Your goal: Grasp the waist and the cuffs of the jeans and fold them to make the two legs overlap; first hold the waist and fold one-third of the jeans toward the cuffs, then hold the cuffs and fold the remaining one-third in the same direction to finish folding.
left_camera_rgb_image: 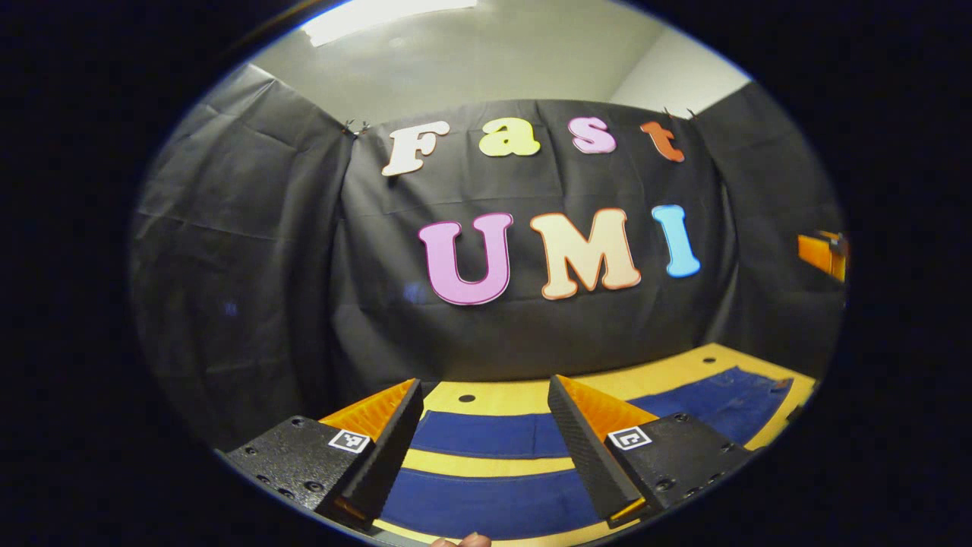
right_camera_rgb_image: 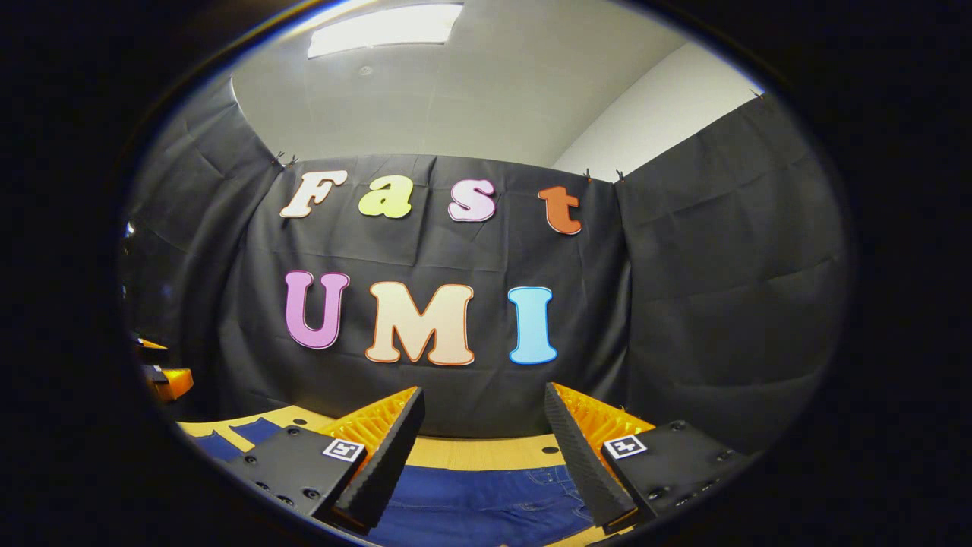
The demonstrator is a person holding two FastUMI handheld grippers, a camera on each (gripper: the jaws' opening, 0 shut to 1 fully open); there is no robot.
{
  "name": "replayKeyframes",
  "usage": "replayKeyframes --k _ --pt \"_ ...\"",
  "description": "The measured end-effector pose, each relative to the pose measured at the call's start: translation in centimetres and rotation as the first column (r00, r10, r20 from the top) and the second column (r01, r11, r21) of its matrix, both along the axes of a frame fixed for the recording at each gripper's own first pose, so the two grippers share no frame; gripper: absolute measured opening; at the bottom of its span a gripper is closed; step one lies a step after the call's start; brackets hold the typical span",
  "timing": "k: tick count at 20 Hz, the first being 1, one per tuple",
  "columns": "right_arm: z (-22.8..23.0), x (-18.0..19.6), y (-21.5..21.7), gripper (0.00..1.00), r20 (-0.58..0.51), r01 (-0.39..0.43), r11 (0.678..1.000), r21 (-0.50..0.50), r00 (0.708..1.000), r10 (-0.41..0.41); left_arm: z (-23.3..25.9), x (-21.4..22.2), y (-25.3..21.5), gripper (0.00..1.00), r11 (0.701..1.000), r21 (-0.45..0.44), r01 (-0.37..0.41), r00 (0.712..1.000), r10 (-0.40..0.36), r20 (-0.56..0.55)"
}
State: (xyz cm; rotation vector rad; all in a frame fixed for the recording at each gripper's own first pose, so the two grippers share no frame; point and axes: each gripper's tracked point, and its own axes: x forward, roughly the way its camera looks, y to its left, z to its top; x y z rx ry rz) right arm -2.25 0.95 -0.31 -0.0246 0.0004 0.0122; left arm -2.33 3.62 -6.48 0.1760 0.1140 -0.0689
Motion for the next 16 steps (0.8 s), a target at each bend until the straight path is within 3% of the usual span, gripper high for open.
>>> replayKeyframes --k 3,4,5,9,13,16 --pt "-1.2 -0.6 0.3 0.98 -0.019 0.001 1.000 0.004 1.000 -0.001 -2.7 -1.0 0.9 0.96 0.994 0.097 0.051 0.996 -0.044 -0.074" --pt "-1.5 -0.9 0.4 0.98 -0.027 0.001 1.000 0.007 1.000 -0.001 -3.6 -1.3 1.3 1.00 0.989 0.133 0.070 0.993 -0.057 -0.100" --pt "-1.9 -1.1 0.5 1.00 -0.035 0.002 1.000 0.008 0.999 -0.002 -5.0 -1.6 1.8 0.96 0.980 0.176 0.094 0.988 -0.070 -0.139" --pt "-2.7 -2.1 0.2 0.98 -0.049 0.013 1.000 -0.008 0.999 -0.014 -10.1 -3.3 4.1 0.95 0.911 0.370 0.181 0.960 -0.082 -0.267" --pt "-3.6 -2.8 -0.8 0.98 -0.066 0.039 0.999 -0.032 0.997 -0.041 -15.8 -5.6 5.6 0.95 0.858 0.433 0.276 0.910 -0.087 -0.406" --pt "-4.2 -3.1 -1.5 0.98 -0.084 0.060 0.997 -0.042 0.994 -0.063 -19.5 -6.6 7.0 0.95 0.801 0.488 0.346 0.864 -0.070 -0.498"
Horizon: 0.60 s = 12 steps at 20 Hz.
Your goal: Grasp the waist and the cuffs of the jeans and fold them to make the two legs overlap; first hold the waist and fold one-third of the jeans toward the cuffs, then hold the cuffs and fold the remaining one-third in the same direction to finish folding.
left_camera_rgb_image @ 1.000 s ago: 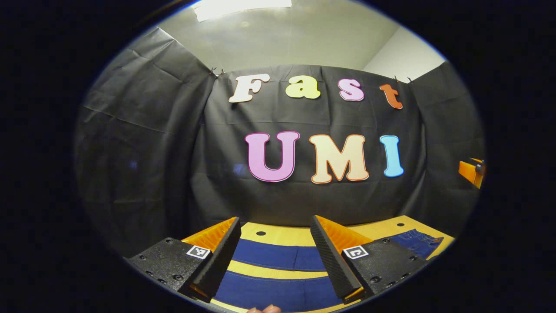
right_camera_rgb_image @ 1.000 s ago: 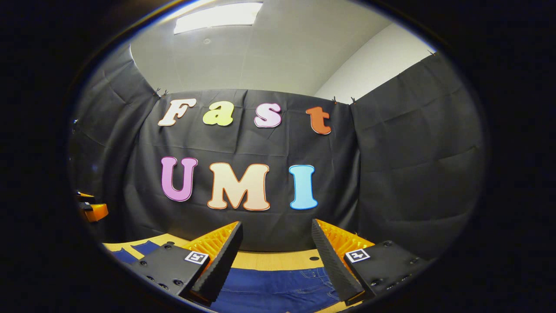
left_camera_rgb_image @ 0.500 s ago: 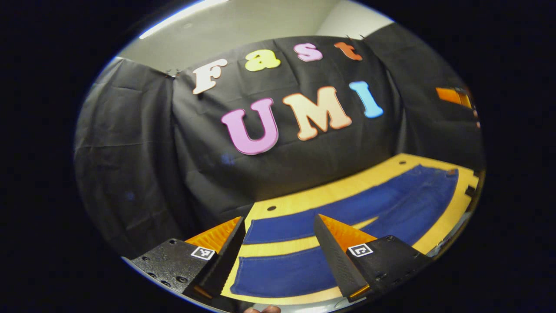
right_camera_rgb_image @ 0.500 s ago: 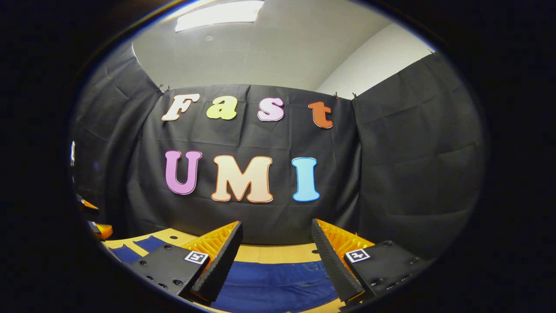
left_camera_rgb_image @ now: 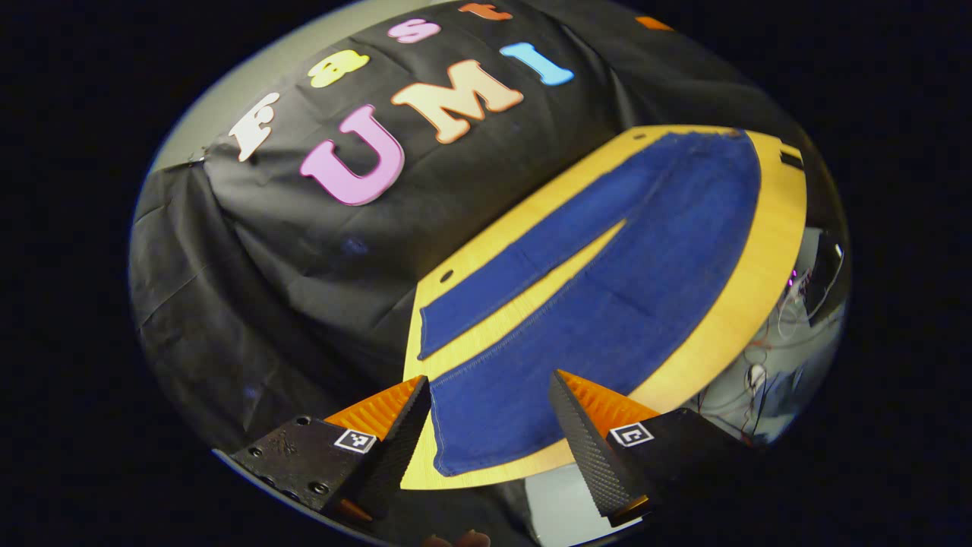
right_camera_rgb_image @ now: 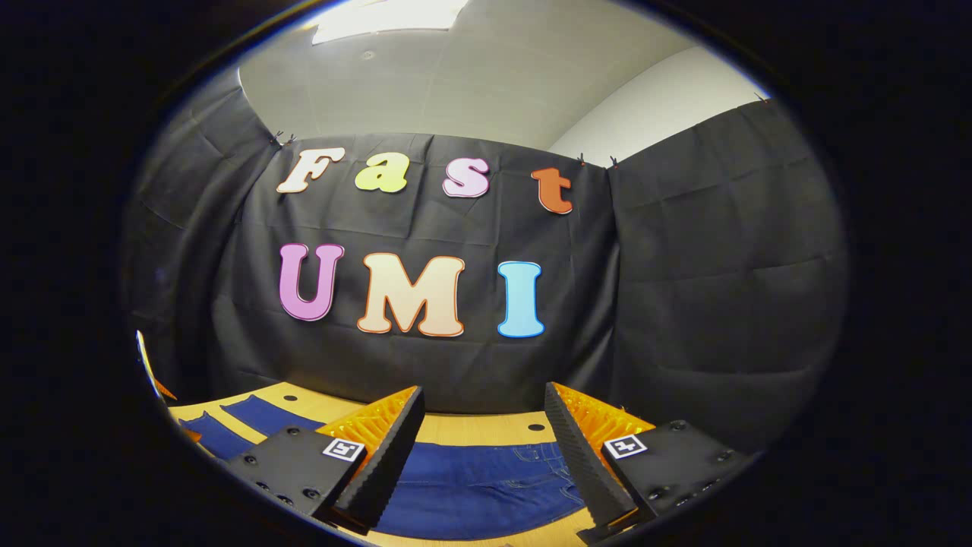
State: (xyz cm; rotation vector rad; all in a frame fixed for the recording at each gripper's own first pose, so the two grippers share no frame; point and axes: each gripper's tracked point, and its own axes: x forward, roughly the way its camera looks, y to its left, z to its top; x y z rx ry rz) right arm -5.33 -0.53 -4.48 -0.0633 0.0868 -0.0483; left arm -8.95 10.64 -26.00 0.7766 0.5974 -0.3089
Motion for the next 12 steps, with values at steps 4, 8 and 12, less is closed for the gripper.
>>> replayKeyframes --k 4,8,12 --pt "-0.5 -0.9 -1.0 0.98 -0.012 0.023 0.999 -0.028 1.000 -0.023 -3.3 -1.0 1.4 0.95 0.985 0.147 0.088 0.993 -0.075 -0.093" --pt "-1.4 -1.8 -2.4 0.98 -0.034 0.055 0.998 -0.044 0.998 -0.057 -4.4 -1.6 2.5 0.95 0.944 0.264 0.199 0.975 -0.162 -0.153" --pt "-2.0 -2.4 -3.9 0.98 -0.051 0.094 0.994 -0.056 0.994 -0.097 -7.7 -2.1 3.0 0.95 0.903 0.320 0.287 0.943 -0.209 -0.259"
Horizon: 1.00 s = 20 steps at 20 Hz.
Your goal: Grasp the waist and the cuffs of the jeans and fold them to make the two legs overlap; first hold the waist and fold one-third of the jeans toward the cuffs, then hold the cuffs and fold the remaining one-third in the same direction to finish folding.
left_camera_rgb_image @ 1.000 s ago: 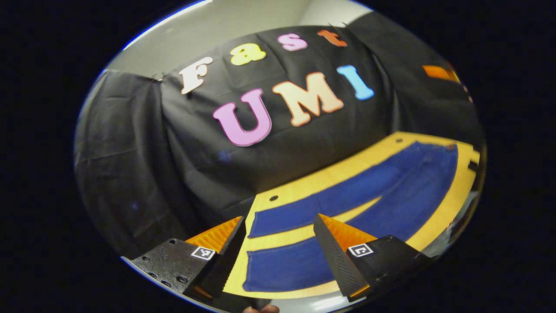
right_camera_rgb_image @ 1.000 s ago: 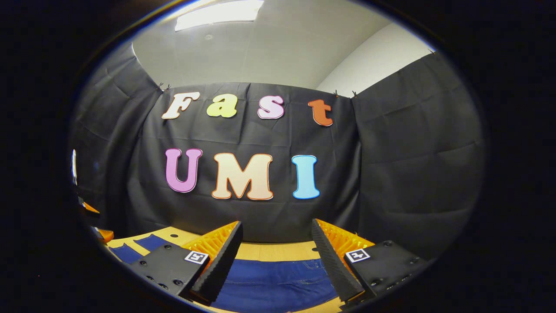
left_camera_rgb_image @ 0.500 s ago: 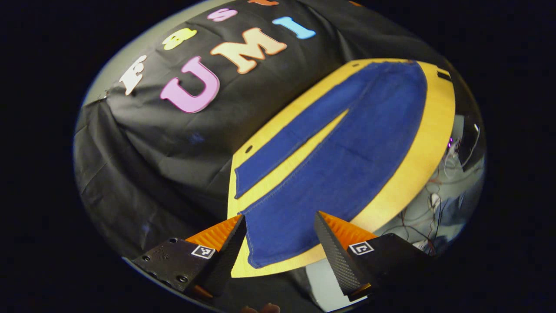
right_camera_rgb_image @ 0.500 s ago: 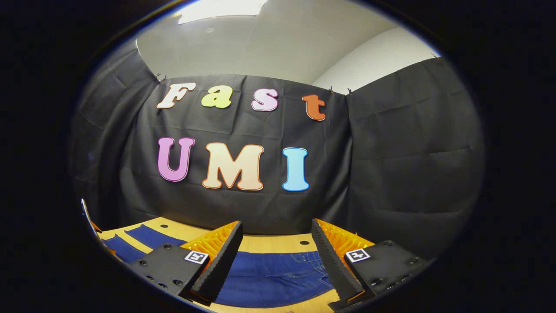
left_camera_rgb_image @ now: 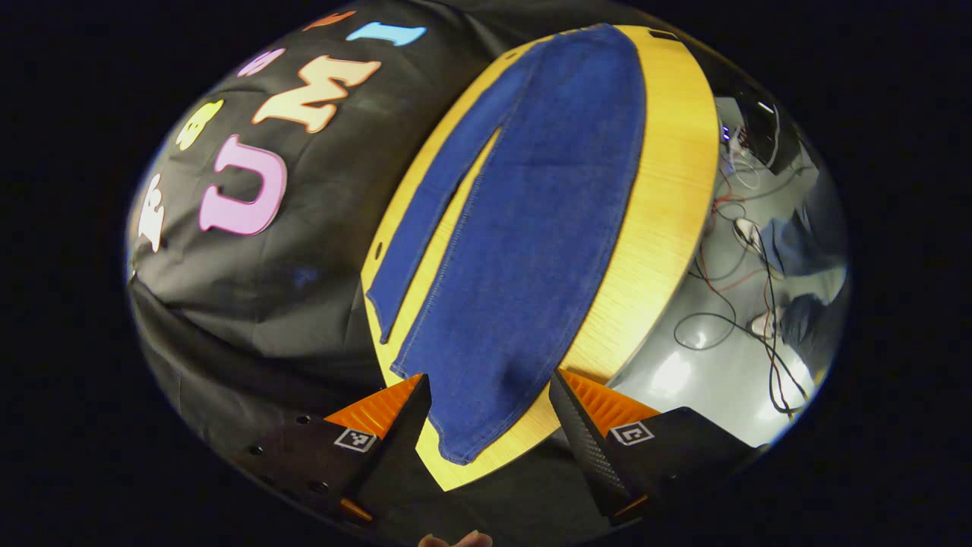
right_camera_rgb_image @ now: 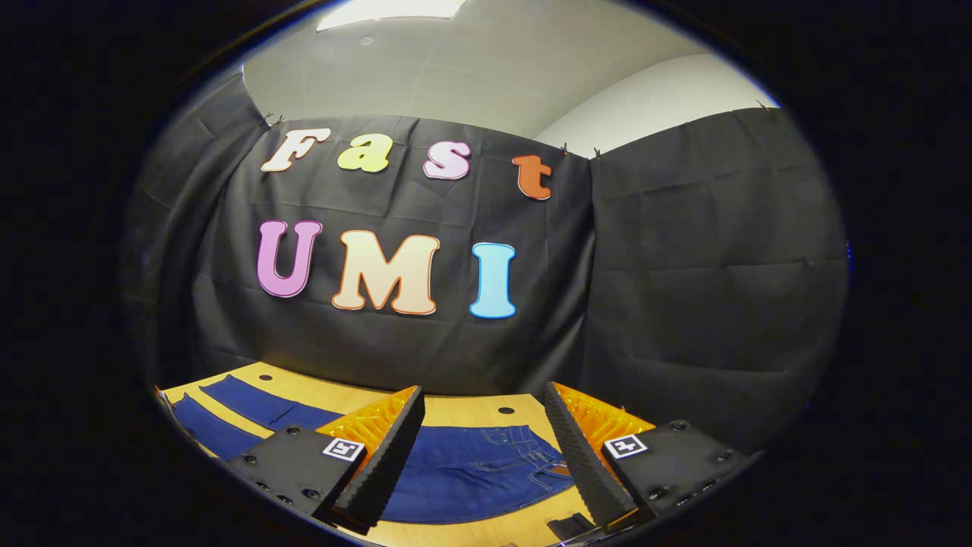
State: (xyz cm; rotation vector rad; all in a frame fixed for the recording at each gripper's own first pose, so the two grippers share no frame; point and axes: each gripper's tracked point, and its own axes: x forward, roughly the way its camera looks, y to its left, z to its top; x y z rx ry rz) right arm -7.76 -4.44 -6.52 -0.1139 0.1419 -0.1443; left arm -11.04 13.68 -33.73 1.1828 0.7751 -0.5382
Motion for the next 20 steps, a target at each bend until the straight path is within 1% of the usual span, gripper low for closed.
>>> replayKeyframes --k 1,2,3,4,5,6,7,8,9,11,12,14,16,17,19,20 --pt "-0.1 -0.2 -0.4 0.98 -0.003 0.009 1.000 -0.004 1.000 -0.009 -0.1 0.0 -0.3 0.95 1.000 0.008 0.028 1.000 -0.028 -0.006" --pt "-0.2 -0.3 -0.8 0.98 -0.005 0.018 1.000 -0.008 1.000 -0.018 -0.4 0.4 -0.4 0.91 0.999 0.015 0.052 0.999 -0.052 -0.006" --pt "-0.3 -0.4 -1.0 0.98 -0.007 0.026 1.000 -0.011 1.000 -0.026 -0.6 0.8 -0.2 0.88 0.998 0.026 0.063 0.998 -0.063 -0.015" --pt "-0.4 -0.5 -1.1 0.98 -0.009 0.033 0.999 -0.012 0.999 -0.033 -0.9 1.0 -0.3 0.90 0.997 0.024 0.072 0.997 -0.071 -0.026" --pt "-0.5 -0.6 -1.2 0.98 -0.013 0.036 0.999 -0.013 0.999 -0.037 -1.0 1.5 -0.3 0.86 0.996 0.027 0.080 0.996 -0.079 -0.029" --pt "-0.6 -0.7 -1.2 0.98 -0.015 0.040 0.999 -0.017 0.999 -0.040 -1.0 2.0 -0.4 0.84 0.996 0.028 0.089 0.996 -0.088 -0.034" --pt "-0.7 -0.7 -1.2 0.98 -0.017 0.042 0.999 -0.021 0.999 -0.042 -1.2 2.5 -0.4 0.84 0.995 0.027 0.097 0.995 -0.096 -0.043" --pt "-0.9 -0.8 -1.1 0.98 -0.018 0.041 0.999 -0.025 0.999 -0.041 -1.6 2.9 -0.5 0.77 0.994 0.031 0.104 0.993 -0.102 -0.056" --pt "-1.1 -0.7 -0.9 0.98 -0.025 0.039 0.999 -0.029 0.999 -0.039 -2.2 3.0 -0.5 0.77 0.993 0.044 0.107 0.992 -0.103 -0.077" --pt "-1.5 -0.4 -0.5 0.98 -0.034 0.029 0.999 -0.033 0.999 -0.030 -3.3 2.9 -0.6 0.49 0.990 0.065 0.125 0.985 -0.116 -0.131" --pt "-1.6 -0.3 -0.3 0.98 -0.036 0.022 0.999 -0.036 0.999 -0.024 -3.9 2.6 -0.7 0.35 0.991 0.061 0.122 0.981 -0.111 -0.161" --pt "-2.2 0.1 0.0 0.98 -0.053 -0.004 0.999 -0.047 0.999 0.002 -4.1 2.3 -0.8 0.06 0.992 0.059 0.109 0.981 -0.098 -0.165" --pt "-3.8 0.5 0.7 0.98 -0.096 -0.060 0.996 -0.071 0.994 0.053 -3.6 2.8 -1.1 0.01 0.995 0.045 0.090 0.985 -0.082 -0.152" --pt "-4.8 0.7 0.7 0.98 -0.127 -0.091 0.991 -0.099 0.989 0.078 -4.0 3.0 -1.2 0.00 0.997 0.033 0.072 0.986 -0.066 -0.155" --pt "-7.3 1.1 0.0 0.99 -0.195 -0.148 0.972 -0.181 0.974 0.112 -4.3 3.1 -1.1 0.00 0.999 0.015 0.044 0.986 -0.041 -0.164" --pt "-9.0 1.0 -0.4 1.00 -0.238 -0.183 0.957 -0.224 0.963 0.128 -4.3 3.0 -1.2 0.00 0.999 0.009 0.038 0.985 -0.036 -0.167"
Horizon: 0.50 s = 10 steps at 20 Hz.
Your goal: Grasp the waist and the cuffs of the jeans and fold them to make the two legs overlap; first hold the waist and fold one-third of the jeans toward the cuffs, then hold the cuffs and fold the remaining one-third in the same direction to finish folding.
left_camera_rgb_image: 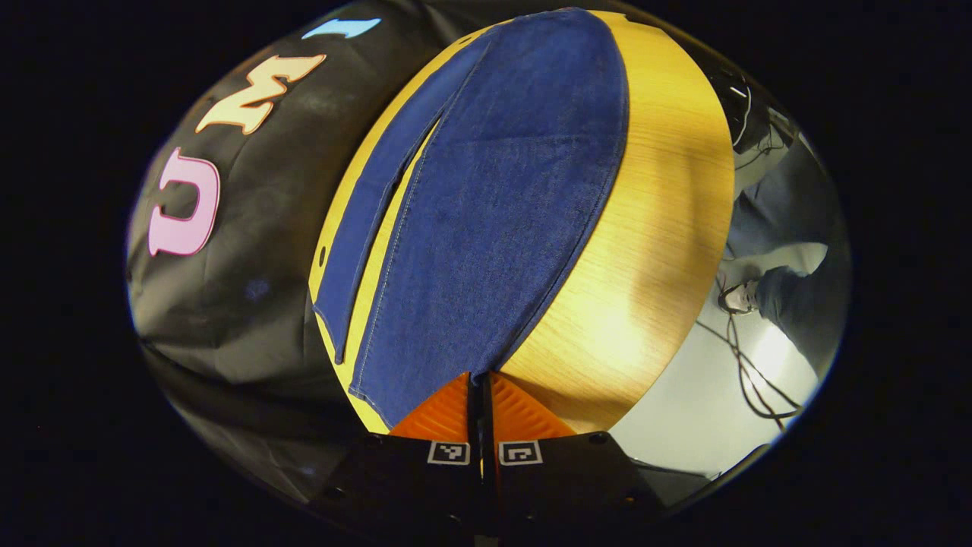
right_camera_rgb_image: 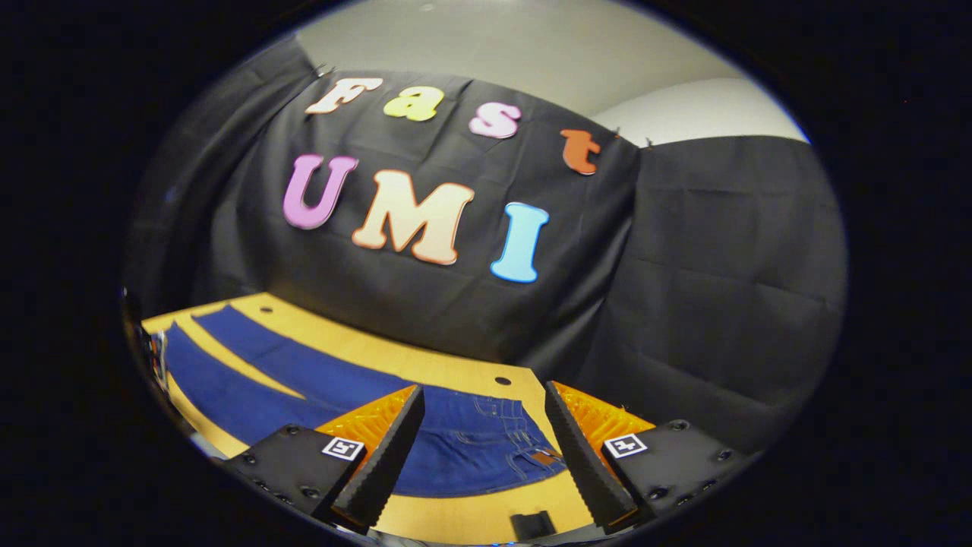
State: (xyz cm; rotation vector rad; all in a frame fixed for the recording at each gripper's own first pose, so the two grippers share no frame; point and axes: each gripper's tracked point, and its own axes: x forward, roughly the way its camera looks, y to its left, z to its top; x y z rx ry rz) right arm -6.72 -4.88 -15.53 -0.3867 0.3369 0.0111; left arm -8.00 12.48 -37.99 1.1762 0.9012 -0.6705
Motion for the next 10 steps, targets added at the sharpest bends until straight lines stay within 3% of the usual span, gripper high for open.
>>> replayKeyframes --k 4,10 --pt "-6.9 -0.7 -1.0 0.99 -0.165 -0.140 0.976 -0.167 0.980 0.112 0.1 -0.2 -0.1 0.00 1.000 0.013 -0.005 1.000 0.005 -0.004" --pt "-15.1 -1.4 -3.7 0.99 -0.371 -0.290 0.911 -0.294 0.913 0.171 -0.1 -0.2 0.3 0.00 0.999 0.017 -0.038 0.999 0.038 -0.019"
